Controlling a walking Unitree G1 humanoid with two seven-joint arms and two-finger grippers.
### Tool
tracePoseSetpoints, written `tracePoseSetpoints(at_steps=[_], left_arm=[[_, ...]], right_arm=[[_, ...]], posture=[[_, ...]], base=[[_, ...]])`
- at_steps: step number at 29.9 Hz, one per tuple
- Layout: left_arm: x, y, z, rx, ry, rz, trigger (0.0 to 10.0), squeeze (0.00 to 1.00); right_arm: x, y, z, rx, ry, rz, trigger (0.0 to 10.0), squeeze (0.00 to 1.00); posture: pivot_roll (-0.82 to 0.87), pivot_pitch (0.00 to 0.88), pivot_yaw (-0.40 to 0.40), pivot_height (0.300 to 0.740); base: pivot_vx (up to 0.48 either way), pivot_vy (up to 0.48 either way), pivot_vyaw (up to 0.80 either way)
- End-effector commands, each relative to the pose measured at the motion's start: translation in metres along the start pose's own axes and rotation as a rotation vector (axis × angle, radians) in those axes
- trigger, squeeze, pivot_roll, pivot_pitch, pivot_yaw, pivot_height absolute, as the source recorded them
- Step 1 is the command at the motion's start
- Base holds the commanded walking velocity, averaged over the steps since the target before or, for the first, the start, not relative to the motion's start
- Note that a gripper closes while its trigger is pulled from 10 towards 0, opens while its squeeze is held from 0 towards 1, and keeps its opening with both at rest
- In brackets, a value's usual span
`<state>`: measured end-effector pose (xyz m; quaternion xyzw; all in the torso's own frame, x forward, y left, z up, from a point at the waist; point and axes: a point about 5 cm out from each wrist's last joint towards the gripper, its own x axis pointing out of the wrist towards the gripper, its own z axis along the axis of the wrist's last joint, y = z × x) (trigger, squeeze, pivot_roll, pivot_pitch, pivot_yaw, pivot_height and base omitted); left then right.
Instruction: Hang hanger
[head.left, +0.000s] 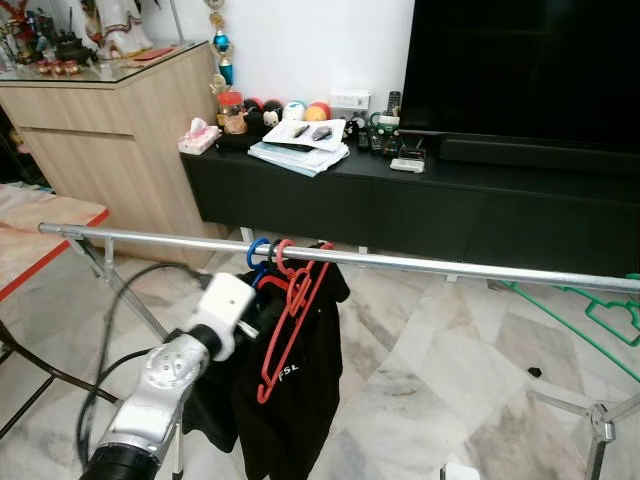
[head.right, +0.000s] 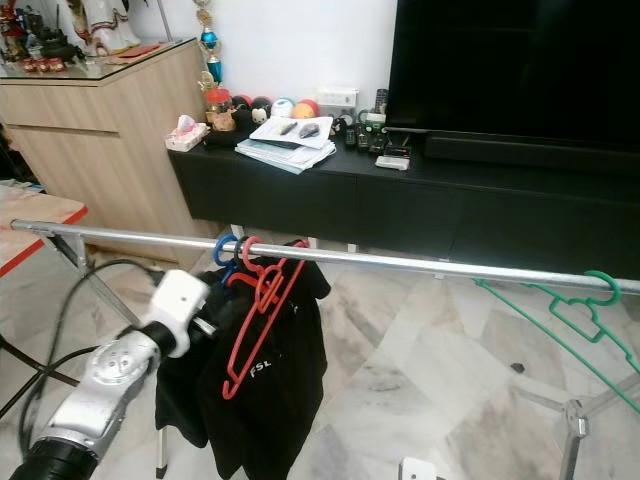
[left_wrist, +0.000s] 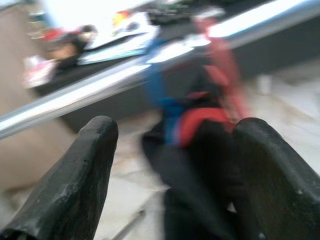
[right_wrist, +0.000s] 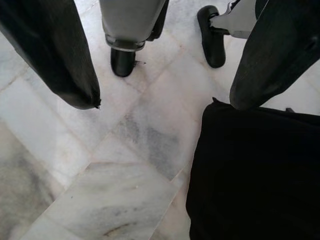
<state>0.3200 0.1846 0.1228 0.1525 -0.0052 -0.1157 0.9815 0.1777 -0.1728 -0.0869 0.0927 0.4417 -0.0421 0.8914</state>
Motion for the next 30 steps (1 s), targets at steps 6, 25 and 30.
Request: tracePoseSetpoints(at_steps=[6,25,30], left_arm=[[-0.021,0.005,-0.010,-0.042,-0.019,0.131,10.0,0.00],[-0.049,0.001,-0.029,-0.138,-0.008,0.246,10.0,0.00],[-0.051,0.004,-0.037,-0.189,0.031,0.270,10.0,0.00]], right_arm=[[0.001,-0.003,0.007,-0.032,-0.002,0.010,10.0,0.00],[0.001,-0.010,0.016,-0.035,-0.037,-0.001,10.0,0.00],[0.001,-0.008,0.014,-0.021,-0.039,-0.003,10.0,0.00]], posture=[[0.13,0.000,-0.016,0.740],[0.13,0.000,-0.041,0.740],[0.13,0.000,-0.027,0.740]], base=[[0.000,0.000,0.00],[0.000,0.000,0.00],[0.000,0.070,0.00]])
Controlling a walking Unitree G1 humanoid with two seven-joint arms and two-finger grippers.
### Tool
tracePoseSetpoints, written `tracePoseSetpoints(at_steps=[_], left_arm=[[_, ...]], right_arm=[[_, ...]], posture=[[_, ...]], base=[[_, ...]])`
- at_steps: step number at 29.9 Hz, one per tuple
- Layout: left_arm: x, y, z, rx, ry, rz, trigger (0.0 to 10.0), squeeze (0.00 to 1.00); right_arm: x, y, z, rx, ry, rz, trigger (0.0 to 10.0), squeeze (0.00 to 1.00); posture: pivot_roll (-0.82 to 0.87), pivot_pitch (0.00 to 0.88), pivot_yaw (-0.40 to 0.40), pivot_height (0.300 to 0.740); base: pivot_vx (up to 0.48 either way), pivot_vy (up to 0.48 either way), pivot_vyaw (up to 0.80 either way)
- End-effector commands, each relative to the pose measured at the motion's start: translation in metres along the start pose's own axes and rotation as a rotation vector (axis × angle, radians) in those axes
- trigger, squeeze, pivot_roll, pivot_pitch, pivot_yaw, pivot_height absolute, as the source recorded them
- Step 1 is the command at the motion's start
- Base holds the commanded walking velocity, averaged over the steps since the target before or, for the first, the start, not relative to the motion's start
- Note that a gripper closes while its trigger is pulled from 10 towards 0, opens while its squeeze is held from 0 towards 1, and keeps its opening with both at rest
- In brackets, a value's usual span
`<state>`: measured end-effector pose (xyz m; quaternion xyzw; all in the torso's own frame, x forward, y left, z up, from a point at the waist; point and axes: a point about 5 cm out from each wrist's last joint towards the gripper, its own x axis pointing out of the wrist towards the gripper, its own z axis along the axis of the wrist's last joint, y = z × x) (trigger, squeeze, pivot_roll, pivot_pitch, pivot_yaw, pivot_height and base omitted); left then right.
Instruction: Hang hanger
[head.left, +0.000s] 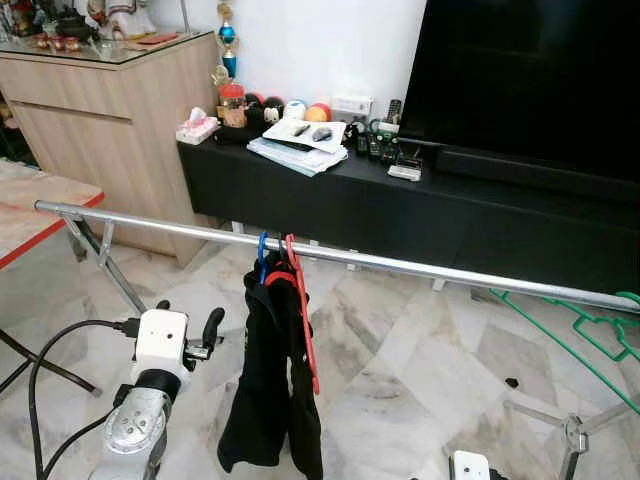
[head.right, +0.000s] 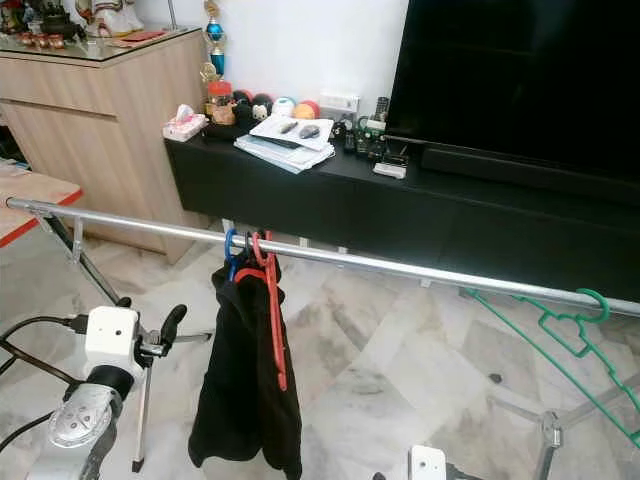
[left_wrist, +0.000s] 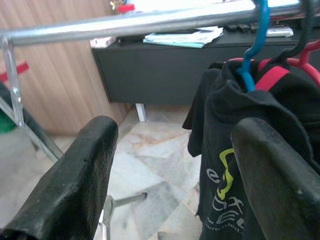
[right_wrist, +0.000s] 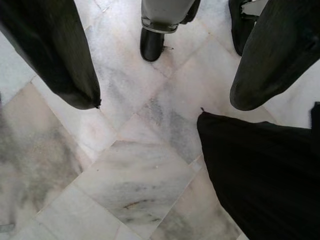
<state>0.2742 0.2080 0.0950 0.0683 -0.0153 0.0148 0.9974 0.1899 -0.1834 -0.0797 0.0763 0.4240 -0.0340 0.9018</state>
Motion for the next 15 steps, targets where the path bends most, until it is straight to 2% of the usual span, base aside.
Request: tracePoseSetpoints(at_steps=[1,7,15], left_arm=[[-0.002,0.003,-0.006,-0.019,0.034,0.008,10.0,0.00],[-0.005,0.008,-0.015,-0.004,0.080,0.017,10.0,0.00],[-0.006,0.009,-0.018,-0.002,0.091,0.009,10.0,0.00]], right_arm=[[-0.001,0.000,-0.002,0.016,0.002,-0.007,10.0,0.00],[-0.001,0.002,-0.005,0.027,0.002,-0.010,10.0,0.00],[-0.001,0.002,-0.005,0.030,-0.003,-0.010,10.0,0.00]], posture=[[0.13,0.000,-0.027,0.740],[0.13,0.000,-0.016,0.740],[0.13,0.000,-0.015,0.740]], base=[[0.000,0.352,0.00],[0.000,0.480,0.00],[0.000,0.480,0.00]])
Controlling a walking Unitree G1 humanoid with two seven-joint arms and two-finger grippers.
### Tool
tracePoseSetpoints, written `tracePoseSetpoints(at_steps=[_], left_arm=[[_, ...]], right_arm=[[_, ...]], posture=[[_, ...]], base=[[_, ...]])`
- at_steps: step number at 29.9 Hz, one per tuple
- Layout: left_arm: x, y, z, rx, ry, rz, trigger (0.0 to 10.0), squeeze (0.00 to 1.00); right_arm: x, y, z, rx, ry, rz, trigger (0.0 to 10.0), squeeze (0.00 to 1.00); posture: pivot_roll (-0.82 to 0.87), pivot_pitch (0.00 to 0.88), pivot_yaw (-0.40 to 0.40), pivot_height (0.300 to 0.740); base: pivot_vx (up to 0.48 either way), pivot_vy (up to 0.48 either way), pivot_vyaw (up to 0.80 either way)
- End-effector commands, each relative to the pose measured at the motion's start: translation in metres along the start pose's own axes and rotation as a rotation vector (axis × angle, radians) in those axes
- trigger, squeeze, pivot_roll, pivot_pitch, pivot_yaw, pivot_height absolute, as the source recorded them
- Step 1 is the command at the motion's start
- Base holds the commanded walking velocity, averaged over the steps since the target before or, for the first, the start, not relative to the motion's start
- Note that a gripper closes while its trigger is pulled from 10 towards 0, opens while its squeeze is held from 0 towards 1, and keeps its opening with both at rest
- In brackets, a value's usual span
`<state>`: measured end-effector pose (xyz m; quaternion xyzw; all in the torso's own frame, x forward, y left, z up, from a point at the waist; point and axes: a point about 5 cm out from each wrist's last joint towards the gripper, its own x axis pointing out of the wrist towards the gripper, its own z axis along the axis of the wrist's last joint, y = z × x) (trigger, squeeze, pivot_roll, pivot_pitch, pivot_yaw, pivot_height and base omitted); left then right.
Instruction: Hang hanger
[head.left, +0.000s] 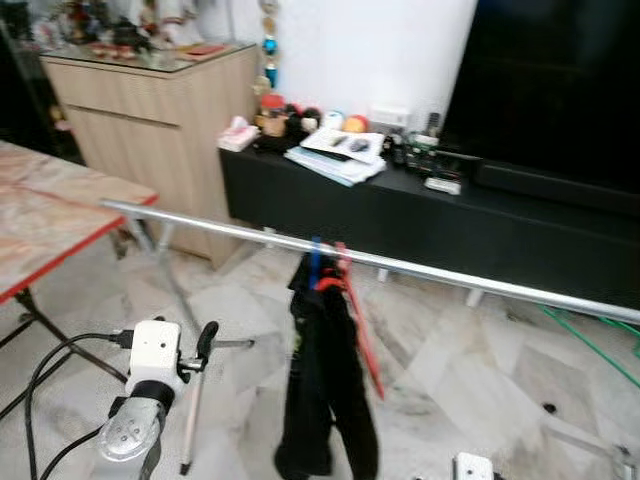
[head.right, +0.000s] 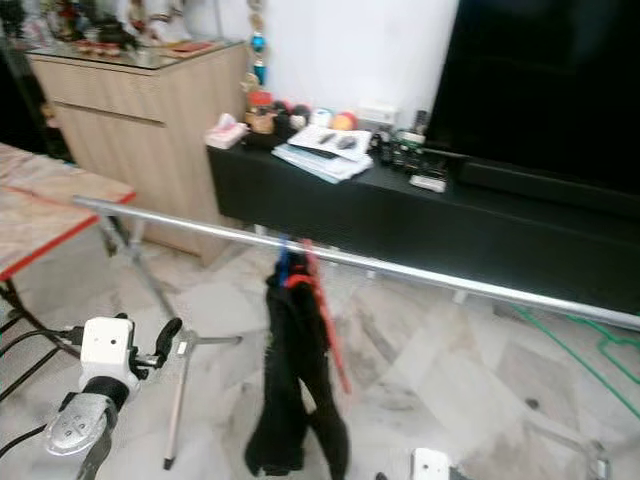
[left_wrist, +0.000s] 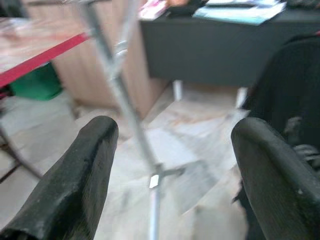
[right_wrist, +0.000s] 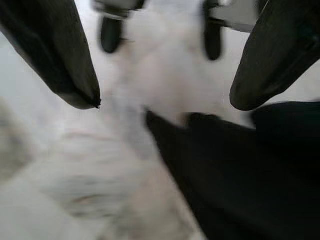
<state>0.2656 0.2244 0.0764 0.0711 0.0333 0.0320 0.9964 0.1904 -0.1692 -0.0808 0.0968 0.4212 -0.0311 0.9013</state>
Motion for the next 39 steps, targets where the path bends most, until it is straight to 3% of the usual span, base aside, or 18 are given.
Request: tracePoseSetpoints(at_steps=[1,11,18,20,26,28,32,35,39], left_arm=[[0.002,-0.005,0.003,-0.009,-0.009,-0.019,10.0,0.00],[0.002,-0.007,0.001,-0.003,-0.015,-0.051,10.0,0.00],[-0.003,-0.006,-0.013,-0.010,0.029,-0.048,10.0,0.00],[-0.006,-0.007,-0.020,-0.014,0.051,-0.056,10.0,0.00],[-0.008,-0.007,-0.028,-0.013,0.074,-0.055,10.0,0.00],[-0.011,-0.004,-0.033,-0.020,0.089,-0.044,10.0,0.00],[-0.011,-0.003,-0.036,-0.018,0.098,-0.044,10.0,0.00],[-0.009,-0.004,-0.038,-0.016,0.104,-0.045,10.0,0.00],[-0.008,-0.004,-0.038,-0.016,0.102,-0.037,10.0,0.00]], right_arm=[[-0.002,-0.012,-0.001,-0.005,-0.004,-0.034,10.0,0.00],[-0.004,-0.013,0.007,0.014,-0.113,-0.077,10.0,0.00],[-0.008,-0.014,0.019,0.044,-0.288,-0.118,10.0,0.00],[-0.011,-0.019,0.104,0.015,-0.590,-0.143,10.0,0.00],[-0.020,-0.022,0.125,0.015,-0.722,-0.148,10.0,0.00],[-0.032,-0.016,0.149,-0.041,-0.858,-0.079,10.0,0.00],[-0.041,-0.001,0.177,-0.057,-0.941,0.043,10.0,0.00],[-0.042,0.018,0.193,-0.102,-0.940,0.182,10.0,0.00],[-0.034,0.026,0.191,-0.121,-0.866,0.249,10.0,0.00]], posture=[[0.13,0.000,-0.016,0.740],[0.13,0.000,-0.011,0.740],[0.11,0.000,-0.010,0.740],[0.11,0.000,-0.011,0.740],[0.11,0.000,-0.016,0.740],[0.10,0.000,-0.013,0.740],[0.09,0.000,-0.009,0.740],[0.09,0.000,-0.012,0.740],[0.11,0.000,-0.018,0.740]], base=[[0.000,0.480,0.00],[0.000,0.125,0.00],[0.000,0.000,0.00],[0.000,0.000,0.00],[0.000,0.000,0.00],[0.000,0.000,0.00],[0.000,0.000,0.00],[0.000,0.000,0.00],[0.000,0.000,0.00]])
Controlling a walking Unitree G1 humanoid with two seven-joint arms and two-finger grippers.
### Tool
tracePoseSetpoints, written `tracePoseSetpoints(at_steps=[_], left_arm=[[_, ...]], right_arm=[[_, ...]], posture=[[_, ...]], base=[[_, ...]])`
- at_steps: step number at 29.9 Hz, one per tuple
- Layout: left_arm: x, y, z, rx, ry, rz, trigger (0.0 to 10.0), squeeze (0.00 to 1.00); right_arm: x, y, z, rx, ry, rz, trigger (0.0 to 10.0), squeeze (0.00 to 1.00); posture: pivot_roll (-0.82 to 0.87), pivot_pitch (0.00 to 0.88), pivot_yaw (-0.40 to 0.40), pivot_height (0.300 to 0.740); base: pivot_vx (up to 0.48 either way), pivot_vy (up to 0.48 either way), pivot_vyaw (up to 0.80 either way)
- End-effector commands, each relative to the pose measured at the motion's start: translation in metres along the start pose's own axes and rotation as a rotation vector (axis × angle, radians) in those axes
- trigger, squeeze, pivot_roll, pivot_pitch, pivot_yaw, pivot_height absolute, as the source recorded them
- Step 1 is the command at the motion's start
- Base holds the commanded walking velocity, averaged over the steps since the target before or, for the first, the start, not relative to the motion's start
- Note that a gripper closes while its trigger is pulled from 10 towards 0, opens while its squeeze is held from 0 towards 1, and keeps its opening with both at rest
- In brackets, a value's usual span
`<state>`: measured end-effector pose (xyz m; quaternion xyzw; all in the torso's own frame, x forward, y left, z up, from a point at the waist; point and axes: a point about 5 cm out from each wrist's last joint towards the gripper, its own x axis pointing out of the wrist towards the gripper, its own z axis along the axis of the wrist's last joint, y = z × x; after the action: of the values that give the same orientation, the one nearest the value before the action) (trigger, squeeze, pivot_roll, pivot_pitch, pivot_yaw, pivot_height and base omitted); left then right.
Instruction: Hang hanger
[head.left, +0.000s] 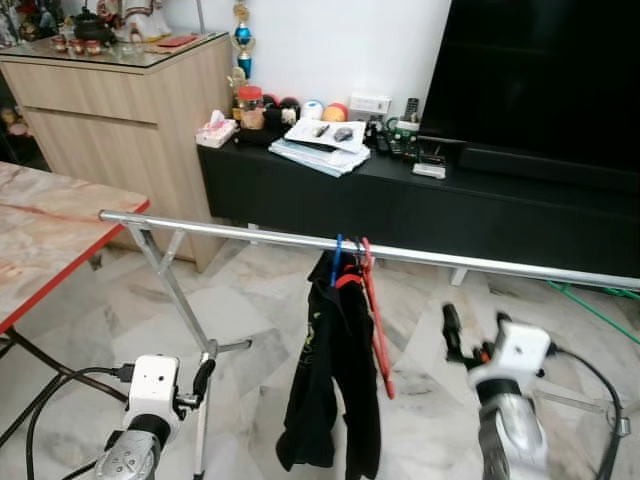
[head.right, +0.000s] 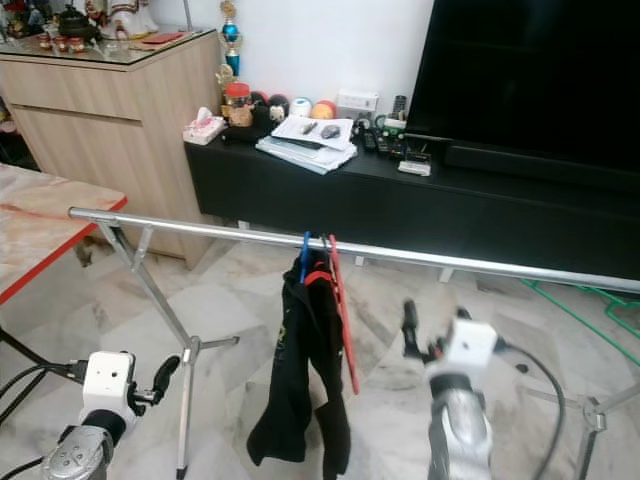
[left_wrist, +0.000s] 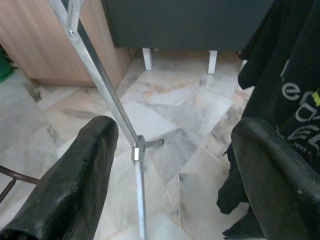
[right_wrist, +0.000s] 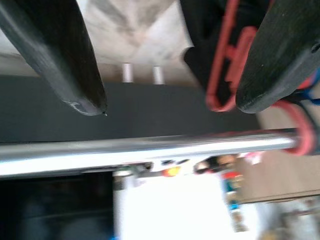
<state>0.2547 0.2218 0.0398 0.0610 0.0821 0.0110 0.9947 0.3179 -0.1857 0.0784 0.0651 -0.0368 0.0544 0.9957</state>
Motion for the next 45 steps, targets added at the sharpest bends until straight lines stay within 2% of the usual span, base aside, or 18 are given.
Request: tracePoseSetpoints(at_steps=[1,4,5,10,11,13,14,15,18,21,22,25,26,30,32,36,40,45], left_arm=[[0.000,0.004,-0.002,-0.001,0.007,0.015,10.0,0.00],[0.000,0.007,-0.002,0.003,0.007,0.021,10.0,0.00],[0.000,0.007,-0.002,0.003,0.007,0.021,10.0,0.00],[-0.001,0.011,-0.005,0.009,0.016,0.029,10.0,0.00],[-0.001,0.011,-0.005,0.009,0.016,0.029,10.0,0.00],[-0.001,0.011,-0.005,0.014,0.021,0.024,10.0,0.00],[-0.001,0.011,-0.005,0.014,0.021,0.024,10.0,0.00],[0.000,0.011,-0.005,0.017,0.022,0.021,10.0,0.00],[0.002,0.012,-0.004,0.020,0.021,0.020,10.0,0.00],[0.005,0.012,-0.003,0.025,0.022,0.014,10.0,0.00],[0.006,0.012,-0.002,0.029,0.024,0.009,10.0,0.00],[0.007,0.011,-0.002,0.033,0.023,0.004,10.0,0.00],[0.007,0.011,-0.002,0.033,0.023,0.004,10.0,0.00],[0.007,0.010,-0.001,0.038,0.018,0.000,10.0,0.00],[0.006,0.009,-0.001,0.039,0.018,-0.003,10.0,0.00],[0.003,0.009,-0.003,0.043,0.020,-0.007,10.0,0.00],[-0.002,0.014,-0.006,0.050,0.030,-0.002,10.0,0.00],[-0.002,0.016,-0.005,0.055,0.033,-0.002,10.0,0.00]], right_arm=[[-0.001,0.005,-0.010,0.028,0.076,0.051,10.0,0.00],[0.003,0.020,-0.007,0.023,0.100,0.205,10.0,0.00],[0.003,0.020,-0.007,0.023,0.100,0.205,10.0,0.00],[0.005,0.049,0.015,0.024,0.066,0.466,10.0,0.00],[0.005,0.049,0.015,0.024,0.066,0.466,10.0,0.00],[0.000,0.070,0.022,0.006,0.073,0.632,10.0,0.00],[0.000,0.070,0.022,0.006,0.073,0.632,10.0,0.00],[-0.001,0.081,0.026,0.004,0.082,0.709,10.0,0.00],[0.003,0.093,0.023,-0.034,0.138,0.753,10.0,0.00],[0.014,0.099,0.013,-0.125,0.237,0.736,10.0,0.00],[0.023,0.100,0.009,-0.139,0.292,0.683,10.0,0.00],[0.035,0.105,0.006,-0.126,0.373,0.608,10.0,0.00],[0.035,0.105,0.006,-0.126,0.373,0.608,10.0,0.00],[0.042,0.126,0.010,-0.088,0.394,0.615,10.0,0.00],[0.043,0.128,0.009,-0.069,0.408,0.590,10.0,0.00],[0.045,0.124,0.005,-0.067,0.428,0.515,10.0,0.00],[0.048,0.105,0.010,-0.028,0.390,0.360,10.0,0.00],[0.045,0.091,0.016,0.020,0.368,0.283,10.0,0.00]], posture=[[0.11,0.000,-0.018,0.740],[0.11,0.000,-0.019,0.740],[0.11,0.000,-0.019,0.740],[0.10,0.000,-0.011,0.740],[0.10,0.000,-0.011,0.740],[0.10,0.000,-0.010,0.740],[0.10,0.000,-0.010,0.740],[0.10,0.000,-0.009,0.740],[0.10,0.000,-0.007,0.740],[0.09,0.000,-0.002,0.740],[0.10,0.000,-0.001,0.740],[0.10,0.000,-0.003,0.740],[0.10,0.000,-0.003,0.740],[0.11,0.000,-0.013,0.740],[0.11,0.000,-0.014,0.740],[0.12,0.000,-0.017,0.740],[0.12,0.000,-0.014,0.740],[0.11,0.000,-0.011,0.740]], base=[[0.000,0.000,0.00],[0.000,0.000,0.00],[0.000,0.000,0.00],[0.000,0.000,0.00],[0.000,0.000,0.00],[0.000,0.000,0.00],[0.000,0.000,0.00],[0.000,0.000,0.00],[0.000,0.000,0.00],[0.000,0.000,0.00],[0.000,0.000,0.00],[0.000,0.000,0.00],[0.000,0.000,0.00],[0.000,0.000,0.00],[0.000,0.000,0.00],[0.000,0.000,0.00],[0.000,0.000,0.00],[0.000,0.000,0.00]])
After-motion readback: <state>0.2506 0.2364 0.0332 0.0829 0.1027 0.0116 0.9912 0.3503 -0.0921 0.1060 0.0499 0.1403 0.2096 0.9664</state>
